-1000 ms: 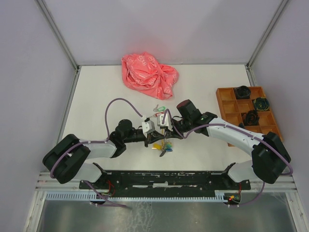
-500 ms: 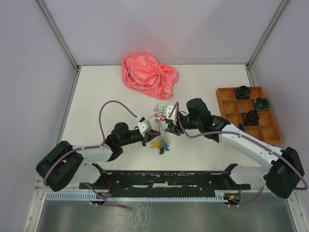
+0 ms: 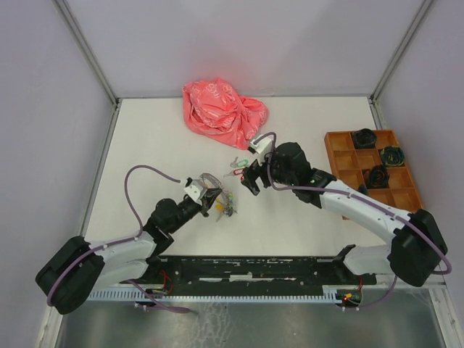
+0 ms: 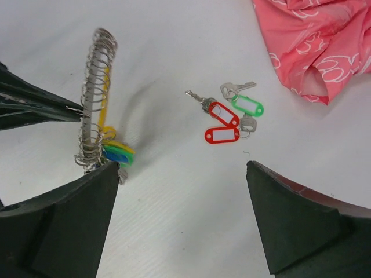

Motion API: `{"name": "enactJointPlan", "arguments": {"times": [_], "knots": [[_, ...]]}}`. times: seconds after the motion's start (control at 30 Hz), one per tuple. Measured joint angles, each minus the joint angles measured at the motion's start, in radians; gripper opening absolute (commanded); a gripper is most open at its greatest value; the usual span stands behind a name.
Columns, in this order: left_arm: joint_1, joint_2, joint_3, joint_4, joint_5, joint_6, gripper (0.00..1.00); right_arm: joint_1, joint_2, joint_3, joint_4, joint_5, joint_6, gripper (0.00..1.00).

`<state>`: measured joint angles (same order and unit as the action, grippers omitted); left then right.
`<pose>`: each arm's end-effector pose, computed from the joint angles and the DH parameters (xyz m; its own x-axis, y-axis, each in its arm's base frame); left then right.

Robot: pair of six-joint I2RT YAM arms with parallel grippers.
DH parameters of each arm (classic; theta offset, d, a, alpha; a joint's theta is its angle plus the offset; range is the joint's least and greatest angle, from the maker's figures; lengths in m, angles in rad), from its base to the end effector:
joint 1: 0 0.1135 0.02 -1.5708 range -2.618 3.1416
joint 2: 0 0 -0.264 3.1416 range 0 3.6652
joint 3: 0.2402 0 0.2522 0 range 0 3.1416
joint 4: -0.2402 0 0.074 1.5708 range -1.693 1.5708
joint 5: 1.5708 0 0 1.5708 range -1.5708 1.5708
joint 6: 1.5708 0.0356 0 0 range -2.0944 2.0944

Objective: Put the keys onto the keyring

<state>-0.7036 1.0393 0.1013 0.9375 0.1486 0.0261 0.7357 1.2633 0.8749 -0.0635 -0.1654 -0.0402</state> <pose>0.1404 -0.1261 0.1790 0.0193 0.0175 -0.9997 0.7525 0.6581 0.0260 0.2094 0.1974 0.2802 -0.2925 -0.3182 -0.9018 -0.7841 0.6196 0.0357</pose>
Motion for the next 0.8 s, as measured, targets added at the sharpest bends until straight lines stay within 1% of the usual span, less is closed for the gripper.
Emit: {"name": "enactJointPlan", "arguments": {"times": [0.1,0.33,0.47,0.6,0.7,0.8], "knots": [[0.000,-0.027,-0.003,-0.002,-0.081,-0.014,0.03,-0.003,0.081,0.041,0.003,0.011,0.027,1.00],[0.000,-0.086,-0.016,-0.032,-0.305,-0.059,0.03,-0.005,0.309,0.206,-0.002,0.032,0.062,1.00],[0.000,-0.100,-0.017,-0.065,-0.385,-0.066,0.03,-0.005,0.407,0.259,-0.005,0.094,0.100,0.95],[0.000,-0.100,-0.017,-0.098,-0.416,-0.066,0.03,-0.005,0.510,0.307,-0.004,0.163,0.146,0.80],[0.000,-0.095,-0.017,-0.103,-0.428,-0.066,0.03,-0.006,0.584,0.336,-0.001,0.188,0.179,0.64],[0.000,-0.080,-0.017,-0.109,-0.433,-0.067,0.03,-0.006,0.640,0.350,0.007,0.203,0.213,0.55]]}}
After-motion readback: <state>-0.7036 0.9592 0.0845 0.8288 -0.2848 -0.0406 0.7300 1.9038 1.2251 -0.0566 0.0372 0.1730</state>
